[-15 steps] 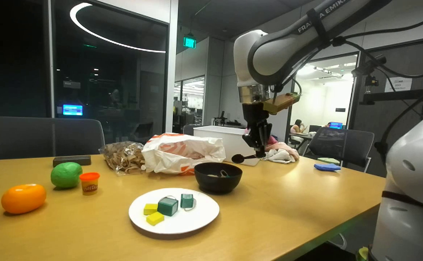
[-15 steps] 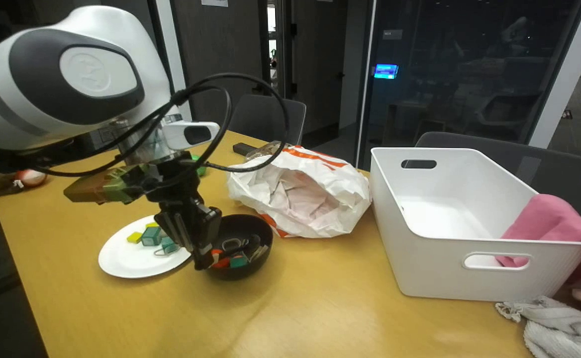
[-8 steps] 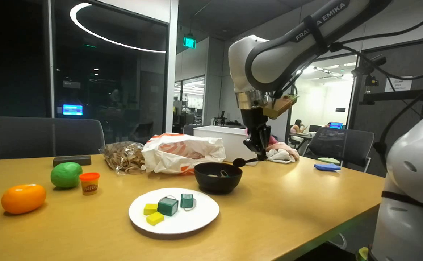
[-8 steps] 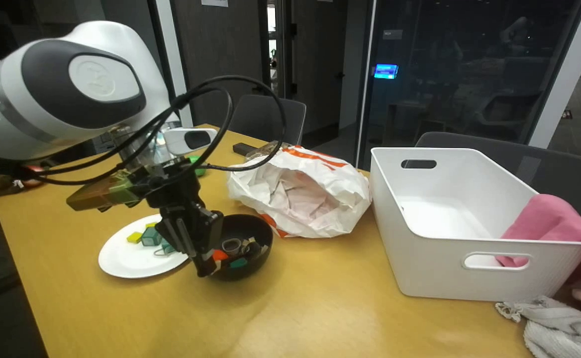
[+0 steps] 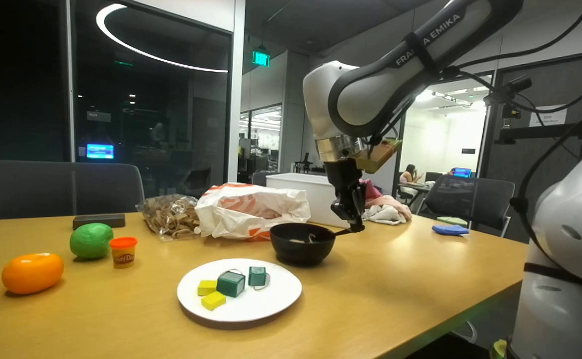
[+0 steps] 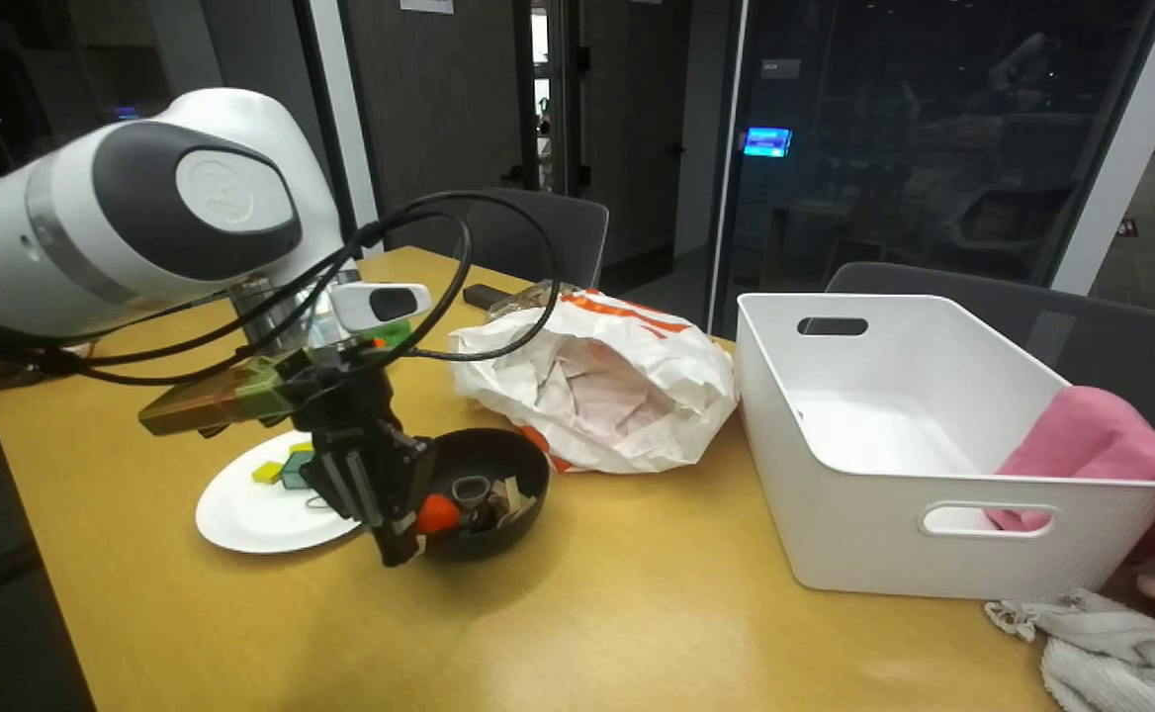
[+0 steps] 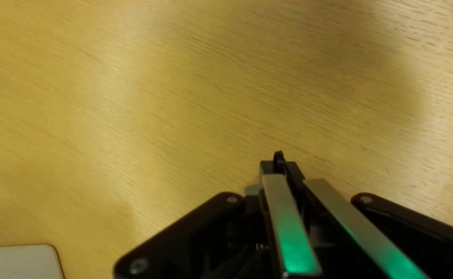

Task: Use the black spoon to stir in the black bowl

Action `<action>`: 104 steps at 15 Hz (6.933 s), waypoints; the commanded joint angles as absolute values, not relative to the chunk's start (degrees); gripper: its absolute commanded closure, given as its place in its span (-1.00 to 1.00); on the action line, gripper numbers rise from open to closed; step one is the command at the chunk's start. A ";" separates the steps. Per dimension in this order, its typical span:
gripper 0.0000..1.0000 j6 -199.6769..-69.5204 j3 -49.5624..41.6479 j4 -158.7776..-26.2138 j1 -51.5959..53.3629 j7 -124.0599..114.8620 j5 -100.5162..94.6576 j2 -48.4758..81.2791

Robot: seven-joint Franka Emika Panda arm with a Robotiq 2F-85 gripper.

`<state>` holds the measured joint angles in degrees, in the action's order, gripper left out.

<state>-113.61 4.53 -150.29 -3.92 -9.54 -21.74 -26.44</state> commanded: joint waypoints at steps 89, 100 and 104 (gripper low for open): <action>0.80 -103.85 -0.37 -131.61 0.48 2.07 -0.97 -10.58; 0.80 -94.00 -0.63 -128.62 0.40 1.31 2.40 -9.04; 0.83 -97.18 -0.42 -129.49 0.46 2.59 1.35 -9.56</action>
<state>-96.27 -0.52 -130.45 0.46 1.27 1.21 -9.72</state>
